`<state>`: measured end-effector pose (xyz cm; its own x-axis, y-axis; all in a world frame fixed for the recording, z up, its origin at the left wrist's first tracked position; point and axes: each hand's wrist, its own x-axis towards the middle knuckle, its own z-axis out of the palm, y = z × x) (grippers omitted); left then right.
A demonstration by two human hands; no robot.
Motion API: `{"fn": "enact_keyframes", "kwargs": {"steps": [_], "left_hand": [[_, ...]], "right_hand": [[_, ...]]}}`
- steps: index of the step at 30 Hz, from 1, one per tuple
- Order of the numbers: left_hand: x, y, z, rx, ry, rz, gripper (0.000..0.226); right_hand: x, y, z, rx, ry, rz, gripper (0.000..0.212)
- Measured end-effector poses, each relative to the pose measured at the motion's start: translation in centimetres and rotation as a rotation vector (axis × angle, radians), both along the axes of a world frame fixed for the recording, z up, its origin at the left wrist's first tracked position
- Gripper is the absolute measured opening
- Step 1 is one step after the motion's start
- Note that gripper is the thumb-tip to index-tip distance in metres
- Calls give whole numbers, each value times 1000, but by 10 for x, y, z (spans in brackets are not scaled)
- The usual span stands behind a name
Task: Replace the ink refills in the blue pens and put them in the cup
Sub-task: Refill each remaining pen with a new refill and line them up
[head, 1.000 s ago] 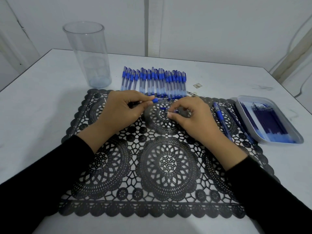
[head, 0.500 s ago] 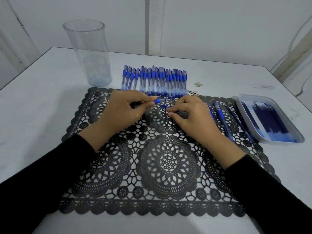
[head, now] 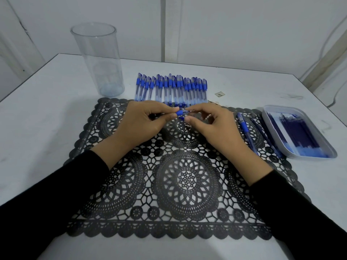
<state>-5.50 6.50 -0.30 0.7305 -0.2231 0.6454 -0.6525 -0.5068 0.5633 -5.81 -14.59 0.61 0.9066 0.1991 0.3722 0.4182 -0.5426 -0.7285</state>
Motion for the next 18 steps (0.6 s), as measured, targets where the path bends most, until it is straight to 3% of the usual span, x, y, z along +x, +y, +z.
{"fn": "enact_keyframes", "kwargs": {"steps": [3,7,12,18], "left_hand": [[0,1,-1,-35,31,-2,23],[0,2,-1,-71,46,12,23],[1,6,2,-99,55,48,20],[0,6,4,-101,58,95,20]], "right_hand": [[1,-3,4,160,95,33,12],[0,-12,10,397,226,34,14],[4,-19,17,829,386,124,9],[5,-27,26,1117,404,103,8]]}}
